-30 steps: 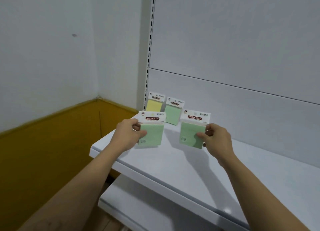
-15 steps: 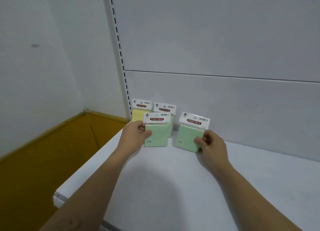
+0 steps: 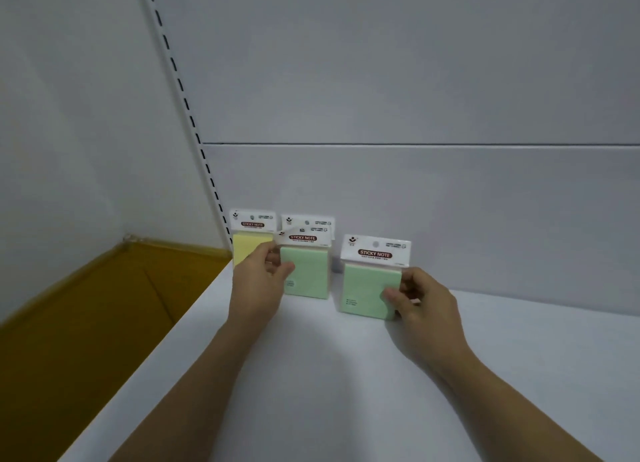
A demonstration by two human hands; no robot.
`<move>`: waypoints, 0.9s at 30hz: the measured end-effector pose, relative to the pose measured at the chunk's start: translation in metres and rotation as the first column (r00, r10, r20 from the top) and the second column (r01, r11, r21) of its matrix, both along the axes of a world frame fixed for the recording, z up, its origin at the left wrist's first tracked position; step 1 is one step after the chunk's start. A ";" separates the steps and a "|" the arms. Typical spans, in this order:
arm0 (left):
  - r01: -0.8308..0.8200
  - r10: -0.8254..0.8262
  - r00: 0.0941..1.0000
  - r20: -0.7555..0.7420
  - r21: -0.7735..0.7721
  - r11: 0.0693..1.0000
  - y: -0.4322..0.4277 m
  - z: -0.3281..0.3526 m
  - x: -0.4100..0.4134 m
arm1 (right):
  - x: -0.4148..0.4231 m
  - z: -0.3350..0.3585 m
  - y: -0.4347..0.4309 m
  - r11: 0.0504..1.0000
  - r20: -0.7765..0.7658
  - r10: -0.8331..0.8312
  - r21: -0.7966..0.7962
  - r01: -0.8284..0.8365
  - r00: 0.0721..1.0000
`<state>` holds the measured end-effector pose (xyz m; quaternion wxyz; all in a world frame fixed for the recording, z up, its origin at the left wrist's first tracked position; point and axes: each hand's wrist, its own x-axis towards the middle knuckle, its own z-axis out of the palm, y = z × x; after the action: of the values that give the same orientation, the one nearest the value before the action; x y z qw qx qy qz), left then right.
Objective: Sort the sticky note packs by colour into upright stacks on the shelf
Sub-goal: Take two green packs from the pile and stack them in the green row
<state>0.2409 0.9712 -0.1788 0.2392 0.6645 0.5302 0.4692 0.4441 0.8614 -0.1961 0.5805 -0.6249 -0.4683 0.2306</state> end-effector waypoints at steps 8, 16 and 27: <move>-0.002 0.001 1.000 0.005 0.097 0.995 0.008 -0.013 0.001 | -0.006 0.009 -0.009 0.999 0.080 0.003 -0.051 0.001 0.997; -0.022 0.026 0.999 -0.034 0.120 0.992 0.007 -0.012 -0.006 | -0.010 0.012 -0.010 0.990 0.175 -0.051 -0.122 0.073 0.983; 0.135 -0.086 0.964 -0.250 0.189 0.973 0.016 0.015 -0.045 | -0.048 0.033 0.014 0.991 0.121 -0.119 -0.052 0.126 0.985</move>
<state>0.1958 0.9869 -0.1640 0.1298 0.7660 0.4663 0.4231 0.3962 0.8758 -0.1631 0.5459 -0.6822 -0.4553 0.1710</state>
